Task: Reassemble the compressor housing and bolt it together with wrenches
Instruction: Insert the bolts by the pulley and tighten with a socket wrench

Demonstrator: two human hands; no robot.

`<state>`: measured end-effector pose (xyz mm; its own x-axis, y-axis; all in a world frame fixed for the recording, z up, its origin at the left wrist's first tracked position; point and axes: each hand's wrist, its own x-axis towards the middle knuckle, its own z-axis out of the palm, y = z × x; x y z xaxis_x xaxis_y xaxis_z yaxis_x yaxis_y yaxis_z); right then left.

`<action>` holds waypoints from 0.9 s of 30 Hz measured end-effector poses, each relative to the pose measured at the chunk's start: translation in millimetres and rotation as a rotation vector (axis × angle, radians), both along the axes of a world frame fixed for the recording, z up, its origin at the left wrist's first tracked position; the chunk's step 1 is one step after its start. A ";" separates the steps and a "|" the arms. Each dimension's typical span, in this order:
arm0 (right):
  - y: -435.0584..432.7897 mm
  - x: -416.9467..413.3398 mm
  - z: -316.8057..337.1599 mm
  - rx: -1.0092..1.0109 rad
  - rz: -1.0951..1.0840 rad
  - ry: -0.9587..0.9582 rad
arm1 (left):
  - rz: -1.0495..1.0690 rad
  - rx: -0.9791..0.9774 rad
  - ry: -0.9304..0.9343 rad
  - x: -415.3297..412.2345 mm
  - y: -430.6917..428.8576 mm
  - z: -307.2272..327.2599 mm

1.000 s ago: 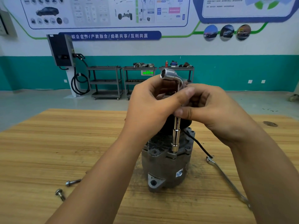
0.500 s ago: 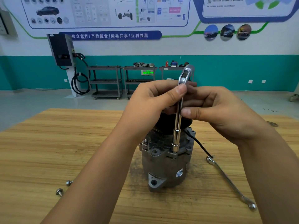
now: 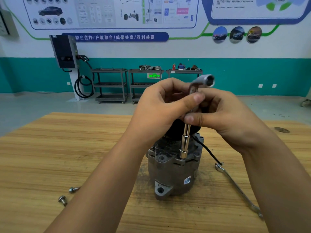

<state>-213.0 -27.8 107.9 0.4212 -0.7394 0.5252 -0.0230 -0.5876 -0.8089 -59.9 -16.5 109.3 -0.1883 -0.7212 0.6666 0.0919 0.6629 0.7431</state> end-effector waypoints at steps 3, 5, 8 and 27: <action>-1.0 0.7 -1.0 -0.018 -0.050 0.037 | 0.017 0.014 0.012 1.1 -2.3 -0.8; 0.0 0.5 -0.7 -0.011 -0.005 0.024 | 0.012 0.027 -0.022 1.2 -1.3 -0.1; 1.8 -2.9 0.6 0.018 0.072 0.031 | 0.020 0.053 -0.053 1.9 -0.4 1.3; 3.0 -2.5 1.8 -0.032 0.072 -0.005 | 0.297 0.004 -0.056 -8.3 12.8 2.1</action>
